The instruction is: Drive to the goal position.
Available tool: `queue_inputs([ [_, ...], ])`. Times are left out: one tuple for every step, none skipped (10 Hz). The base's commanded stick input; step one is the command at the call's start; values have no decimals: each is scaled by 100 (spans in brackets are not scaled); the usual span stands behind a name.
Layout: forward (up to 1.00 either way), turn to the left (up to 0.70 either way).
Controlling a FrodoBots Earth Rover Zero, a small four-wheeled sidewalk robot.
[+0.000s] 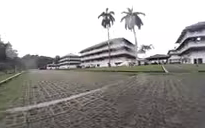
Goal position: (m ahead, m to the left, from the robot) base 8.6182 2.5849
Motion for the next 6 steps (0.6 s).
queue_inputs([
  [70,0],
  [70,0],
  [70,0],
  [70,0],
  [70,0],
  [70,0],
])
